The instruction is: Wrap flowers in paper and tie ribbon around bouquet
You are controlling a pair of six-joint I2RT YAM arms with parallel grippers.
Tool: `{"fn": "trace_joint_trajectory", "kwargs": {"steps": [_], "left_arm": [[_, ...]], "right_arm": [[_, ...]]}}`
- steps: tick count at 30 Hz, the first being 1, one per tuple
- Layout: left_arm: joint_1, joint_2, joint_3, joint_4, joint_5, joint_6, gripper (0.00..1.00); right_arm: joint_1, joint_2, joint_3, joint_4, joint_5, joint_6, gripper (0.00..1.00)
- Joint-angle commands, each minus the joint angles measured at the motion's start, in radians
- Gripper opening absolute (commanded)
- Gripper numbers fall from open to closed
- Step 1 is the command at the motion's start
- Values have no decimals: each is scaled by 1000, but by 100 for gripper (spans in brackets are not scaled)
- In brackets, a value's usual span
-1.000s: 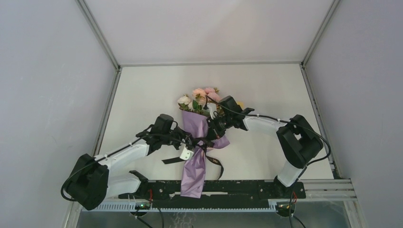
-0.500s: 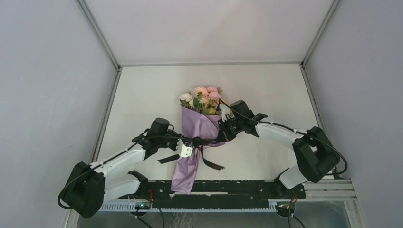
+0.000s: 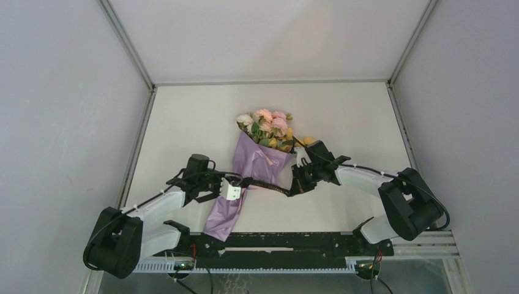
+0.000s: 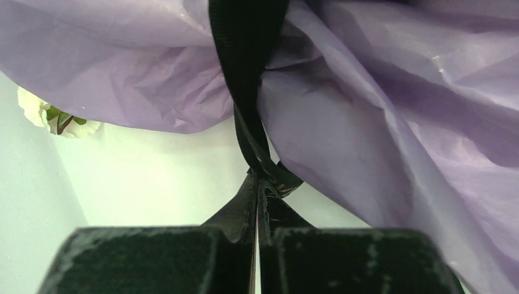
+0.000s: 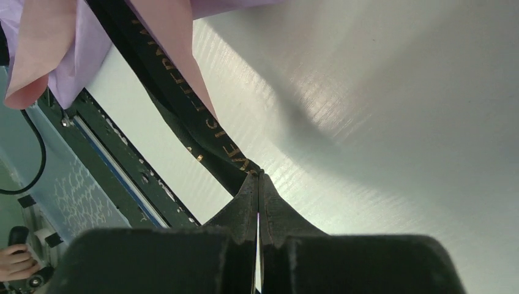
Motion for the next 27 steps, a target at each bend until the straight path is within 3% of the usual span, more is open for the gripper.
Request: {"fn": "trace_joint_trajectory", "kwargs": {"steps": [1,7,13,14,16,17,20,24,27], "left_arm": [[40,18,-28,34,2,97,0],[53,7,-19,0,83,139,0],[9,-15,30,-46,118,46,1],[18,-20,32,-46,109,45,16],[49,-35,49,-75,110,38,60],[68,-48,66,-107,117,38,70],[135,-95,148,-267,172,62,78],[152,-155,240,-570,260,211,85],[133,-176,248,-628,359,236,83]], "right_arm": [[-16,26,-1,5,-2,41,0],[-29,48,-6,38,-55,59,0],[-9,55,43,72,-87,71,0],[-6,54,46,75,-91,70,0],[-1,56,49,75,-92,71,0],[1,60,55,72,-94,68,0],[13,67,66,74,-96,65,0],[23,83,80,83,-102,64,0],[26,89,87,86,-107,61,0]]}}
